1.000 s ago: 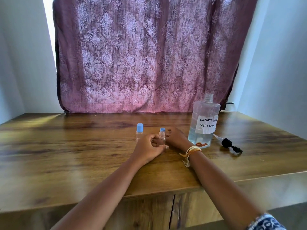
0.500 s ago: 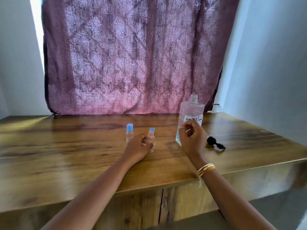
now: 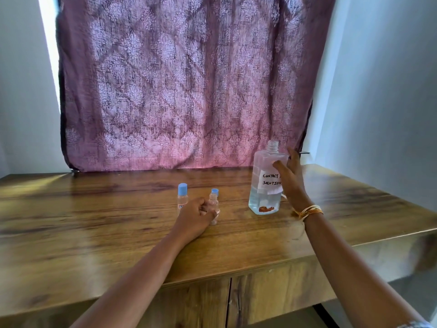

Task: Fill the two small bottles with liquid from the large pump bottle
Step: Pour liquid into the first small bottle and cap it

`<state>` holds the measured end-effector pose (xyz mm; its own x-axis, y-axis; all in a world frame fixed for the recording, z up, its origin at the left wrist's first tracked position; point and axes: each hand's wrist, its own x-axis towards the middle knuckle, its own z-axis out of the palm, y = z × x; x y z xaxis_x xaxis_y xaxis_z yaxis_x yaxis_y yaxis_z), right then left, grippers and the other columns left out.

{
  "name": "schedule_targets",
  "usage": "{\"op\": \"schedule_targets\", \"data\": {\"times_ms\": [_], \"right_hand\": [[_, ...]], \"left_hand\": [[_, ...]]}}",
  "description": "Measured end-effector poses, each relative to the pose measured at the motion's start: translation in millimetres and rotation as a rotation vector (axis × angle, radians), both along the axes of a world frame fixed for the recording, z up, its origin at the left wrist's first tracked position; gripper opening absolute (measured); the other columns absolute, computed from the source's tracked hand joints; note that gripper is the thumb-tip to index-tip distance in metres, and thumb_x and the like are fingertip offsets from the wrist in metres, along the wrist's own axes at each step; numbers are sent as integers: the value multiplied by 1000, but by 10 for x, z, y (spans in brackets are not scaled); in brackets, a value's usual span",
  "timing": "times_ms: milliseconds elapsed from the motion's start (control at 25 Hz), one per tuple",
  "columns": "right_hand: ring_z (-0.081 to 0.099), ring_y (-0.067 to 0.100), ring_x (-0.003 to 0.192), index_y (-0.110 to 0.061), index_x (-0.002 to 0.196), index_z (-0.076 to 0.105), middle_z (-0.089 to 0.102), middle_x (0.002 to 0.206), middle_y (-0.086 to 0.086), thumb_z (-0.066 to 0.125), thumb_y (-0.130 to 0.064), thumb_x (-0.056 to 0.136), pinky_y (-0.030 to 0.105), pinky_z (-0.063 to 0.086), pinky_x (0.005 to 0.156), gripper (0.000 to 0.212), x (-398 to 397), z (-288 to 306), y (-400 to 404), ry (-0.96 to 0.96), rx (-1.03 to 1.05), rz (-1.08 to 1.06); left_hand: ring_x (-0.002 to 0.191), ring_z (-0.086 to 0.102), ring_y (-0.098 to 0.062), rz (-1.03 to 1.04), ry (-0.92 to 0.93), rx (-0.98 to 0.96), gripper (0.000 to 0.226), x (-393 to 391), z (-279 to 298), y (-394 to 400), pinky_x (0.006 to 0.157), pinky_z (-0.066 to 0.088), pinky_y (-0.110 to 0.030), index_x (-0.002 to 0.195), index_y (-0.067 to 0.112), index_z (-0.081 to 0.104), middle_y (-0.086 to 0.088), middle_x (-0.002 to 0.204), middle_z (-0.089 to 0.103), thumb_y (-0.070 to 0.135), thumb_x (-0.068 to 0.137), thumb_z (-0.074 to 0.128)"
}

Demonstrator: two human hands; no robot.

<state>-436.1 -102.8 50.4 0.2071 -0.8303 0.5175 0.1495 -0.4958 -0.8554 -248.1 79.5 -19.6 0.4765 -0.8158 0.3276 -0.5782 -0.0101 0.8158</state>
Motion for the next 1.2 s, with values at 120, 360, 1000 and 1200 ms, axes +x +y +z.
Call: {"op": "schedule_targets", "data": {"times_ms": [120, 360, 1000, 1200], "right_hand": [[62, 30, 113, -19, 138, 42, 58, 131, 13, 64, -32, 74, 46, 53, 94, 69, -28, 5, -29, 16, 41, 67], [71, 26, 91, -11, 106, 62, 72, 100, 8, 87, -32, 66, 44, 60, 79, 51, -28, 25, 11, 118, -20, 31], [64, 6, 90, -31, 118, 54, 67, 103, -13, 91, -32, 56, 21, 50, 77, 72, 339, -20, 365, 366, -555, -67], [60, 6, 94, -22, 121, 57, 66, 112, -7, 88, -29, 56, 23, 48, 81, 73, 464, -131, 332, 466, -757, -83]], "left_hand": [[95, 65, -15, -3, -9, -11, 26, -4, 16, 2, 86, 52, -31, 110, 17, 65, -1, 100, 69, 29, 86, 67], [97, 64, -12, -9, -24, -1, 28, 5, 21, -1, 88, 52, -30, 110, 18, 64, 2, 103, 69, 32, 86, 66], [82, 64, -3, -63, 145, -150, 10, -104, 136, 65, 62, 42, -1, 85, 32, 63, 12, 84, 68, 22, 88, 66], [86, 70, -10, -52, 225, -202, 9, -79, 137, 41, 72, 54, -18, 96, 22, 69, -1, 93, 74, 24, 87, 67]]}}
